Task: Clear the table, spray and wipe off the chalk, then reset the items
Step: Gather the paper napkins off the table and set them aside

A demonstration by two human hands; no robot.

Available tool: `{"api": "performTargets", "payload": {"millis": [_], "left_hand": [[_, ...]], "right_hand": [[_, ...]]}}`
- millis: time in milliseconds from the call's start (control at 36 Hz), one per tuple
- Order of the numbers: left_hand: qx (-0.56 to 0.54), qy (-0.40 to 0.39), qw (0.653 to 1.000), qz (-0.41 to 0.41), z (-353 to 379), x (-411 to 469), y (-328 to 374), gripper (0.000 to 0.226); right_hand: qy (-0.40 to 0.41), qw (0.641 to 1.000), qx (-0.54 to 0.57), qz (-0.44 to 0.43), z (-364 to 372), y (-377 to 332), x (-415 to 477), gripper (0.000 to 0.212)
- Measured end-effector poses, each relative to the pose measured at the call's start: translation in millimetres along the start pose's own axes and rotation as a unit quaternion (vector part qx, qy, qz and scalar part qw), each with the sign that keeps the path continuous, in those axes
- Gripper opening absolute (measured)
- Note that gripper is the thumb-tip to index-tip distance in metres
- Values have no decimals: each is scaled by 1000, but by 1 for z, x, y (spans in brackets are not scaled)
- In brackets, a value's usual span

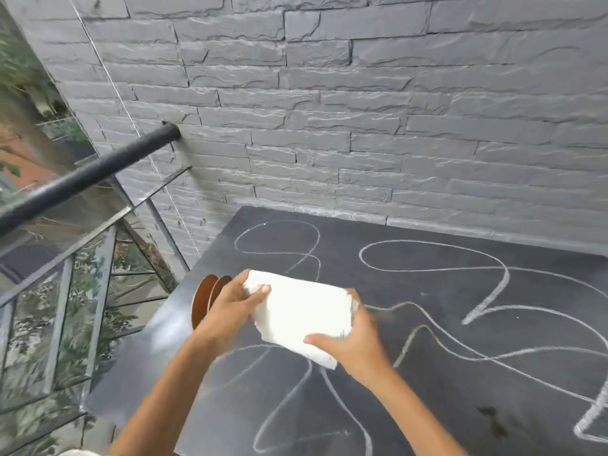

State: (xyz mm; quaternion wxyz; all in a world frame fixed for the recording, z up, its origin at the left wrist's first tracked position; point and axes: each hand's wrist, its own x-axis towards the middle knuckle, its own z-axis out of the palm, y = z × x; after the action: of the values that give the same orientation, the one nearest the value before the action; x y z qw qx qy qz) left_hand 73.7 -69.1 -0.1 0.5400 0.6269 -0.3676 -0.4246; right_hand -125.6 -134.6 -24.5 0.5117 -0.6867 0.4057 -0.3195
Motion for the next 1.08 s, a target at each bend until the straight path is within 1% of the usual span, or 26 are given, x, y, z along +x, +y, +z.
{"api": "performTargets", "payload": {"millis": [28,83,139,194,222,278,333,389,444,528,583,611,694,750,778,806,833,944,1000,1028,1083], "left_hand": [[3,-4,1000,-4,-17,6,-1,11],[-1,-23,999,-29,-44,15,-1,21],[5,-70,996,-51,-84,29,-3,40],[28,-121,990,-70,-115,42,-5,63],[44,-131,988,-75,-132,51,-7,68],[56,-127,986,-91,-153,65,-4,66],[87,-107,986,-92,-175,85,-3,56],[115,-81,987,-75,-183,100,0,43],[133,-71,986,-67,-190,117,2,33],[185,-95,976,-62,-195,141,0,22],[194,-101,973,-67,-198,154,-8,23],[186,-107,974,-74,-200,160,-14,23],[138,-120,977,-108,-198,176,-27,23],[28,-117,977,-176,-198,191,-38,41],[-7,-117,972,-205,-199,198,-45,44],[-16,-126,967,-219,-200,204,-53,45],[-5,-131,967,-216,-201,207,-59,46],[42,-107,978,-175,-207,214,-81,46],[37,-110,977,-179,-208,219,-89,43],[28,-118,974,-190,-208,221,-92,45],[33,-129,971,-200,-207,224,-99,54]], "right_hand": [[16,1000,2,11,21,0,6,55],[59,998,-9,26,50,-3,14,46],[80,996,-26,35,87,-8,27,43],[95,995,-37,18,111,-19,35,40],[103,994,-42,8,125,-24,41,36],[130,989,-62,-27,142,-35,50,28],[155,983,-84,-58,166,-44,63,22],[162,978,-78,-106,181,-51,68,17],[162,975,-66,-135,203,-53,73,19],[139,975,-77,-153,235,-40,79,27],[128,973,-111,-157,255,-29,82,50],[128,970,-130,-159,264,-23,83,58],[138,962,-172,-164,281,-13,86,62],[142,959,-190,-153,290,-6,86,64],[140,959,-198,-147,295,-3,86,65],[137,959,-204,-139,299,1,86,66],[129,960,-207,-136,303,2,86,67],[102,965,-210,-117,315,12,85,63],[98,966,-215,-108,317,21,85,60],[101,963,-222,-115,317,26,85,55],[112,951,-246,-149,317,36,82,34]]}}
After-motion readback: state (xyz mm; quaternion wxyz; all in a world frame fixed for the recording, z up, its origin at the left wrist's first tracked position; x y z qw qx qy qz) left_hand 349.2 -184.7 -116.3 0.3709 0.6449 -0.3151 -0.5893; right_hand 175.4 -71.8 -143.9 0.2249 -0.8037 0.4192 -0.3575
